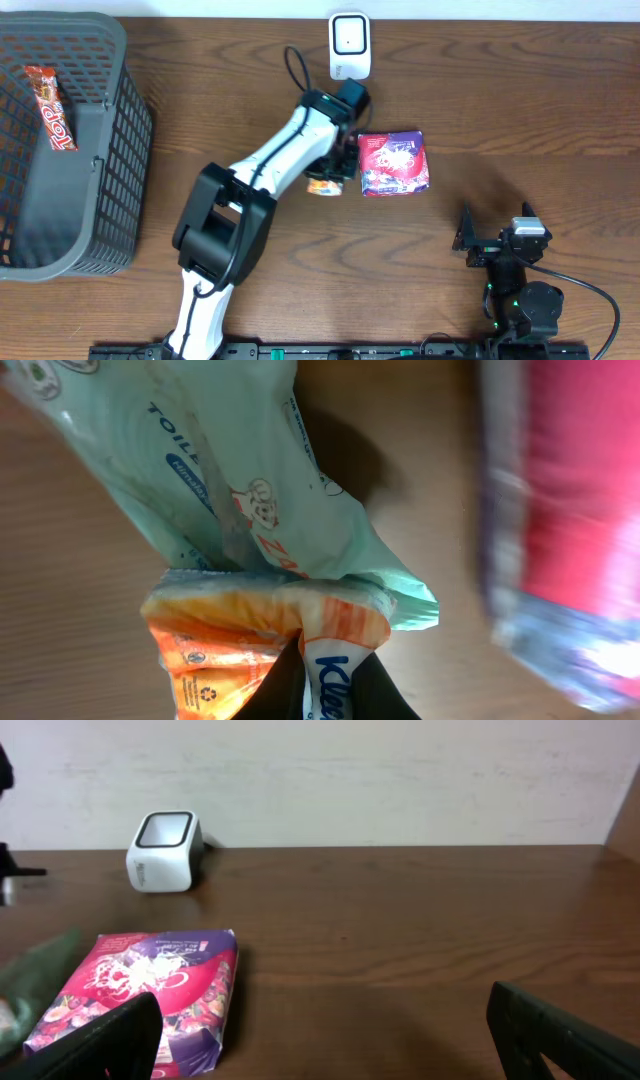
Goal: Scan the item barcode
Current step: 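Carry the orange pack to the scanner and release it on the table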
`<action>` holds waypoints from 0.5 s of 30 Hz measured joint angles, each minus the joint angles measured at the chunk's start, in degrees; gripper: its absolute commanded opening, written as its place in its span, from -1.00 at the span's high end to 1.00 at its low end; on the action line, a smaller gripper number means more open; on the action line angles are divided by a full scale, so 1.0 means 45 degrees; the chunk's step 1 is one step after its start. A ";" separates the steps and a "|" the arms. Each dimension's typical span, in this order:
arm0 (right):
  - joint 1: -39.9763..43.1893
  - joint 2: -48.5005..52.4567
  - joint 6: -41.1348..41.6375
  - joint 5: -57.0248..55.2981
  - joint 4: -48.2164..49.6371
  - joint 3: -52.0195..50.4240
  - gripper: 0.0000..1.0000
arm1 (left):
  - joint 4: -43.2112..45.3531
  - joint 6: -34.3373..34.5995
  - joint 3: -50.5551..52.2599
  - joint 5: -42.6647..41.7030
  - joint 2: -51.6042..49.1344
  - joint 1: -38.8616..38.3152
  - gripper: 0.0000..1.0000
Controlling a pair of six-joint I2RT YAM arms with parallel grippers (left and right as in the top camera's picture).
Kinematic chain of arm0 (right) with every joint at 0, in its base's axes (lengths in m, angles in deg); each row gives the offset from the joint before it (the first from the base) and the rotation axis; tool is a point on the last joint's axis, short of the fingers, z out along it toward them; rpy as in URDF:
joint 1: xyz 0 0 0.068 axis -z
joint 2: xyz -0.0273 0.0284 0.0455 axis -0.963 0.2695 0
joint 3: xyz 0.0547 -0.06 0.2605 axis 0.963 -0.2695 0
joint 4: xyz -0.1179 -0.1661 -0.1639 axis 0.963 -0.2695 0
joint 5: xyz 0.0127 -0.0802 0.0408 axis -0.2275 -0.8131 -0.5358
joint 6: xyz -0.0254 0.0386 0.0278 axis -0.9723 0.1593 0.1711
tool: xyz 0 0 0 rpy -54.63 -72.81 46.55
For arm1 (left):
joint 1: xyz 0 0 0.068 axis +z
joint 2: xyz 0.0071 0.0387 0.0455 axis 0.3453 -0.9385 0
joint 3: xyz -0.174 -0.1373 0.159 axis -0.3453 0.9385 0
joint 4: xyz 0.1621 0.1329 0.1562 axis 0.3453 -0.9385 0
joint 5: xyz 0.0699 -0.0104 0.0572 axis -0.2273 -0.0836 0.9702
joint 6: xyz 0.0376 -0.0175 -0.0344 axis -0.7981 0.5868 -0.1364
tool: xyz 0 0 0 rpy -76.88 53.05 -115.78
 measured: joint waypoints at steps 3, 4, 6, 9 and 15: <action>0.0000 0.0000 0.0000 0.0000 0.0000 0.0000 -0.99 | -0.0219 0.0107 -0.0136 0.0476 0.0049 0.0709 0.85; 0.0000 0.0000 0.0000 -0.0005 0.0000 0.0000 -0.99 | -0.0243 0.0151 -0.0141 0.0505 0.0131 0.0971 0.85; 0.0000 0.0000 0.0000 0.0000 0.0000 0.0000 -0.99 | -0.0209 0.0257 -0.0146 0.0486 0.0471 0.1525 0.85; 0.0000 0.0000 -0.0005 0.0000 -0.0005 0.0000 -0.99 | -0.0136 0.0282 -0.0155 0.0126 0.1477 0.2283 0.85; 0.0000 0.0000 0.0000 0.0000 0.0000 0.0000 -0.99 | 0.0005 0.0291 -0.0389 -0.1549 0.2239 0.2501 0.85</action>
